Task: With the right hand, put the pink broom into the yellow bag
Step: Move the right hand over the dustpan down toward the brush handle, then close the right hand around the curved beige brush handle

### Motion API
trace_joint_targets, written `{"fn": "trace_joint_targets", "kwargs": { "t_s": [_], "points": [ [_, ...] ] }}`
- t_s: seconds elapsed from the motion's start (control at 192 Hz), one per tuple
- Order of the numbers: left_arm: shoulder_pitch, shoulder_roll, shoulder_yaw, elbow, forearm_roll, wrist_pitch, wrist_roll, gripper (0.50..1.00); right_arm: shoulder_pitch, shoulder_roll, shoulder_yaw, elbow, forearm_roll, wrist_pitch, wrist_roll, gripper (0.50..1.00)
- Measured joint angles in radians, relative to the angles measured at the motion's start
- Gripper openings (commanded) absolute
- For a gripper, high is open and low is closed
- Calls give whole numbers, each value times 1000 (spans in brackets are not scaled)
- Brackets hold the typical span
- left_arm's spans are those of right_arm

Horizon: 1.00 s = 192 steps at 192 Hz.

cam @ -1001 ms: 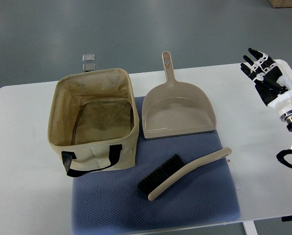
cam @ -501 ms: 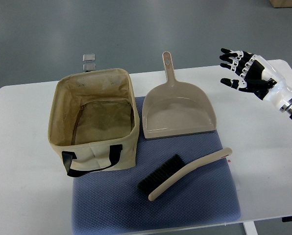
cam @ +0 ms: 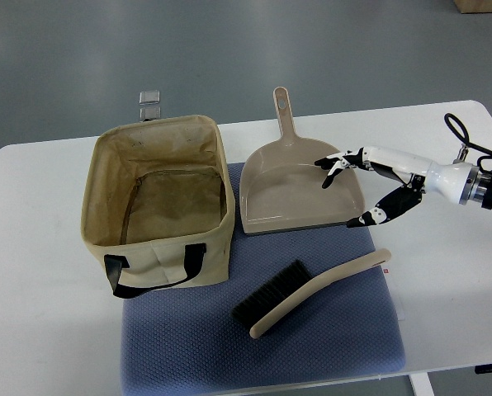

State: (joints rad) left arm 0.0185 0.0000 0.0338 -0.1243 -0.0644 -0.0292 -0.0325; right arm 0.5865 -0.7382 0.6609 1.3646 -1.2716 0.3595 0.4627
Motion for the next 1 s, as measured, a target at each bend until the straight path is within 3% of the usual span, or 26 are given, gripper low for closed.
{"fn": "trace_joint_targets", "kwargs": {
  "t_s": [0.23, 0.438, 0.751, 1.001],
  "points": [
    [0, 0, 0, 0, 0, 0, 0, 1000, 22, 9, -79, 23, -241, -33, 1, 913],
    [0, 0, 0, 0, 0, 0, 0, 1000, 25, 11, -182, 24, -387, -148, 1, 907],
    [0, 0, 0, 0, 0, 0, 0, 1000, 33, 15, -269, 24, -503, -286, -9, 803],
    [0, 0, 0, 0, 0, 0, 0, 1000, 27, 16, -311, 22, -567, -379, -33, 762]
  ]
}}
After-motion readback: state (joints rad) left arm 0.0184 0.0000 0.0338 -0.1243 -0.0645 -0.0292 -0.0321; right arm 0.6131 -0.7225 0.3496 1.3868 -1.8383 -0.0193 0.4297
